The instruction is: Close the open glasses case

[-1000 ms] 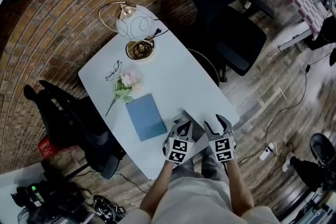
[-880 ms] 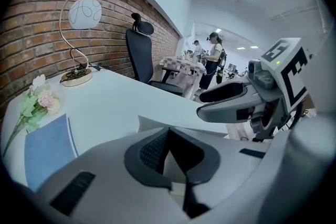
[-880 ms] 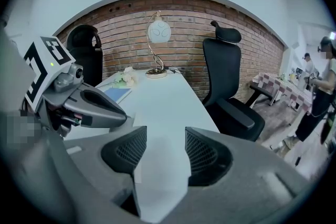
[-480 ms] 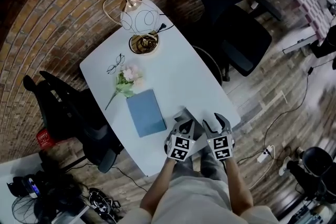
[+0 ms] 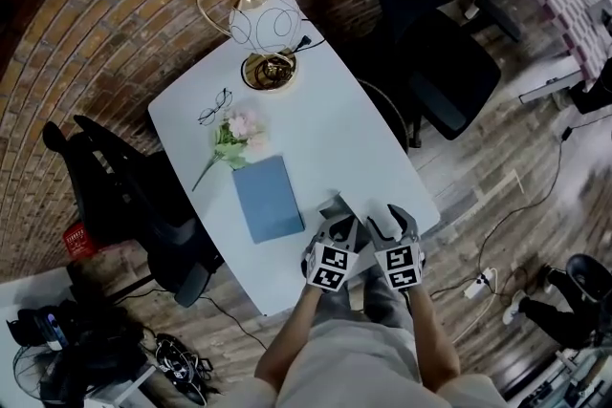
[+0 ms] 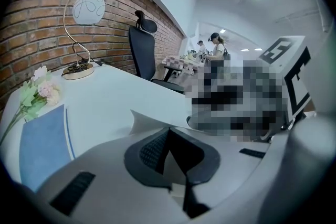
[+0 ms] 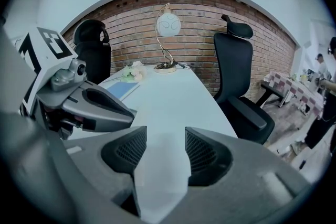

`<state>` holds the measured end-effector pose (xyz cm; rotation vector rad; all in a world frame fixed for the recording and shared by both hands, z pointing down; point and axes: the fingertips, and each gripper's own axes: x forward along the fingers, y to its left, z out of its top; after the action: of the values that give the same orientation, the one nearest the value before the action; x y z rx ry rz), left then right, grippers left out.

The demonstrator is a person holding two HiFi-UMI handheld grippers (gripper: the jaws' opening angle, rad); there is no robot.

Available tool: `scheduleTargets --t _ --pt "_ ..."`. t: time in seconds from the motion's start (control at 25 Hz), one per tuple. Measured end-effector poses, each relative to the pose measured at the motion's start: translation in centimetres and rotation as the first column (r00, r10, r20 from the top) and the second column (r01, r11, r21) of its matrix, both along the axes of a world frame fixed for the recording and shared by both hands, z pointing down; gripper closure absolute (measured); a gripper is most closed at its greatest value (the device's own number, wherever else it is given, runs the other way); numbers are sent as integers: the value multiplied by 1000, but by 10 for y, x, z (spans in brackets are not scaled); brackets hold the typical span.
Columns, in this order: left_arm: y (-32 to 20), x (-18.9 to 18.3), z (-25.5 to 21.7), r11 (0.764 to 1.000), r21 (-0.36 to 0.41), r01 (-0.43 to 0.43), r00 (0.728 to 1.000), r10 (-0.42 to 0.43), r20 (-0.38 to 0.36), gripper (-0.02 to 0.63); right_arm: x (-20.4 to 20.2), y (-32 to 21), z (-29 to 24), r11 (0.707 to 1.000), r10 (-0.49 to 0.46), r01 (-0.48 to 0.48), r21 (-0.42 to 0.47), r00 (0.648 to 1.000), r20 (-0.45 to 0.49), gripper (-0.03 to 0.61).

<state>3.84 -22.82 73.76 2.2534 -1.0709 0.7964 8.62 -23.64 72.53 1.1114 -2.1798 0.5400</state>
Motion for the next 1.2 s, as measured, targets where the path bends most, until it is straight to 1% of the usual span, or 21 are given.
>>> scheduleTargets --t 0.16,0.6,1.2 --pt "4 -1 1 1000 -7 9 1000 -9 -1 611 -4 3 1 1000 -12 12 -2 1000 0 348" --pt "11 -5 -1 1000 3 26 1000 -26 -9 611 -10 8 0 999 -32 32 8 999 -4 348" --pt "24 -20 2 998 -1 55 998 -55 0 611 -23 20 -3 998 -63 63 13 998 1 348"
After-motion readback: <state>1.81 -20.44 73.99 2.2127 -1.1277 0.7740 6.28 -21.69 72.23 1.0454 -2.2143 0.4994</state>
